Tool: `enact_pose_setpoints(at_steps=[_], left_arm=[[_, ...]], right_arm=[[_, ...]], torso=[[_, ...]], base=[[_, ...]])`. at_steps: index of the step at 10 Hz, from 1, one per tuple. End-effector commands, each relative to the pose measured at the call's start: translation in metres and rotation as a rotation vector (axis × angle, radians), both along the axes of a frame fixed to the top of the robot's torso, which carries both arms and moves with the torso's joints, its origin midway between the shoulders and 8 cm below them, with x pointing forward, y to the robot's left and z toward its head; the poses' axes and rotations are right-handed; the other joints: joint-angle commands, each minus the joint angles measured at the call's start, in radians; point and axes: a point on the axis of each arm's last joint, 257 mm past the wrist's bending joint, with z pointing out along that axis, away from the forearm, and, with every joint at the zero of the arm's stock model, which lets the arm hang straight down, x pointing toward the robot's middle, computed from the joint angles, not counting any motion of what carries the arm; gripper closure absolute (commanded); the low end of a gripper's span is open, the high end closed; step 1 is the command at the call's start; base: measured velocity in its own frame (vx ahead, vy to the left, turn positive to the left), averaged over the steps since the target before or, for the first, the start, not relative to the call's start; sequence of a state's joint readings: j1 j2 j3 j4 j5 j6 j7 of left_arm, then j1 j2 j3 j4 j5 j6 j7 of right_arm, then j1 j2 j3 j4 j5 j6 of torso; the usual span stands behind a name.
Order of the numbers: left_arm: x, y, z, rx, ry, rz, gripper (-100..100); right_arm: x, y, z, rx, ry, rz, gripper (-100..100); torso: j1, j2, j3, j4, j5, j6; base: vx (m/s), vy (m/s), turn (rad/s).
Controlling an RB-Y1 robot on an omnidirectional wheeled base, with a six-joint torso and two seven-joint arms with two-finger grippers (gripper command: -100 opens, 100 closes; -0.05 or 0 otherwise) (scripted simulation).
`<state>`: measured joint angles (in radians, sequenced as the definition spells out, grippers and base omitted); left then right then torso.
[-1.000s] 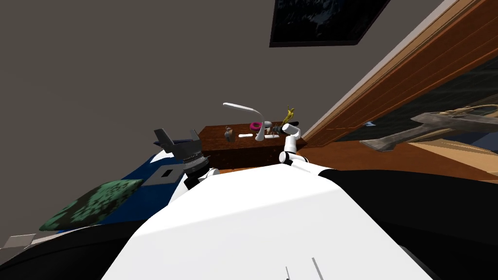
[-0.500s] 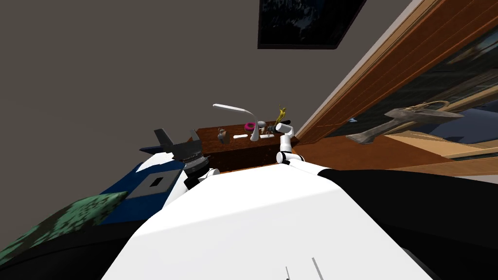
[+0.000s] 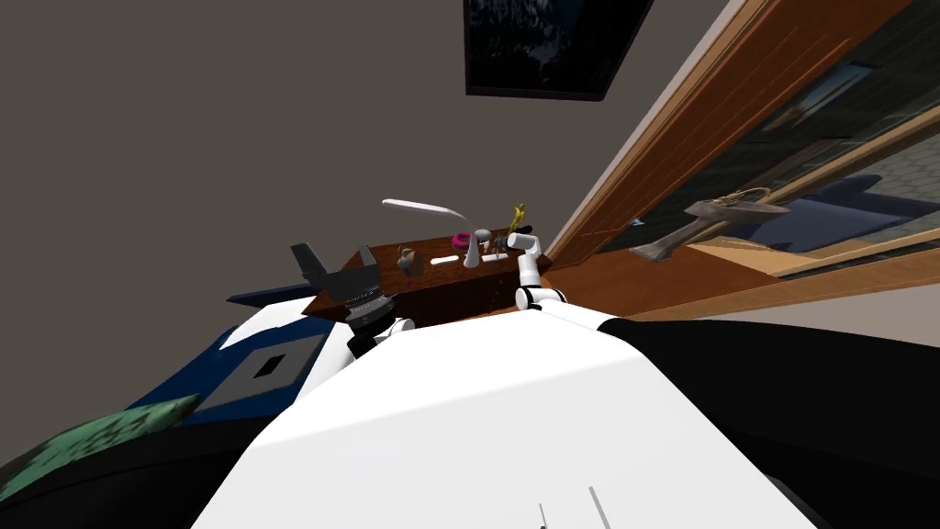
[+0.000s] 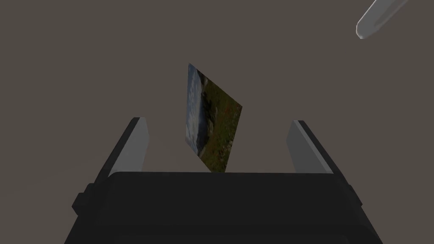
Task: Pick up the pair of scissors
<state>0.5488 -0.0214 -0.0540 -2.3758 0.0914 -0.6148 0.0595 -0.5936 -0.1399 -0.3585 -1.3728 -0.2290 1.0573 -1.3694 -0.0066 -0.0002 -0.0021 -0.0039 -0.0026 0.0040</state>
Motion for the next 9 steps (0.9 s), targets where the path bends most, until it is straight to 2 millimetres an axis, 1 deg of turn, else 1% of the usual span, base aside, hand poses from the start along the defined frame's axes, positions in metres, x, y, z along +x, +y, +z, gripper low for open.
enact_pose_setpoints(at_steps=[1,2,3,4,5,6,7,8,9], left_arm=[[0.0,0.0,0.0,0.0,0.0,0.0,0],[0.0,0.0,0.0,0.0,0.0,0.0,0],[0.0,0.0,0.0,0.0,0.0,0.0,0],[0.0,0.0,0.0,0.0,0.0,0.0,0],[0.0,0.0,0.0,0.0,0.0,0.0,0],[0.0,0.0,0.0,0.0,0.0,0.0,0],[0.0,0.0,0.0,0.0,0.0,0.0,0],[0.0,0.0,0.0,0.0,0.0,0.0,0],[0.0,0.0,0.0,0.0,0.0,0.0,0]], right_arm=[[0.0,0.018,-0.001,-0.004,-0.001,0.022,100],[0.002,0.042,0.002,0.004,-0.005,0.039,100],[0.002,0.047,0.002,-0.004,-0.004,0.052,100],[0.004,0.072,0.006,0.003,-0.01,0.071,100],[0.004,0.077,0.005,-0.005,-0.009,0.083,100],[0.005,0.102,0.009,0.002,-0.016,0.102,100],[0.004,0.107,0.009,-0.006,-0.016,0.113,100],[0.006,0.101,0.009,-0.004,-0.016,0.105,100],[0.006,0.102,0.009,-0.003,-0.017,0.106,0]], torso=[[0.0,0.0,0.0,0.0,0.0,0.0],[0.001,0.0,0.0,0.0,0.0,-0.001],[0.0,0.001,0.0,0.0,0.0,0.0],[0.001,0.001,0.0,-0.001,0.0,0.0],[0.001,0.0,0.0,-0.001,0.0,0.0],[0.001,0.0,0.0,-0.001,0.0,-0.001],[0.0,0.0,0.0,0.0,0.0,0.0],[0.001,0.0,0.0,-0.001,0.0,0.0],[0.002,0.001,0.0,-0.001,0.0,0.0]], base=[[0.008,-0.046,-0.084],[0.001,-0.058,-0.183],[0.008,-0.042,-0.102],[0.023,-0.045,-0.18],[0.019,-0.041,-0.116],[0.021,-0.065,-0.188],[0.017,-0.051,-0.097],[0.005,-0.016,-0.002],[0.0,0.0,0.0]])
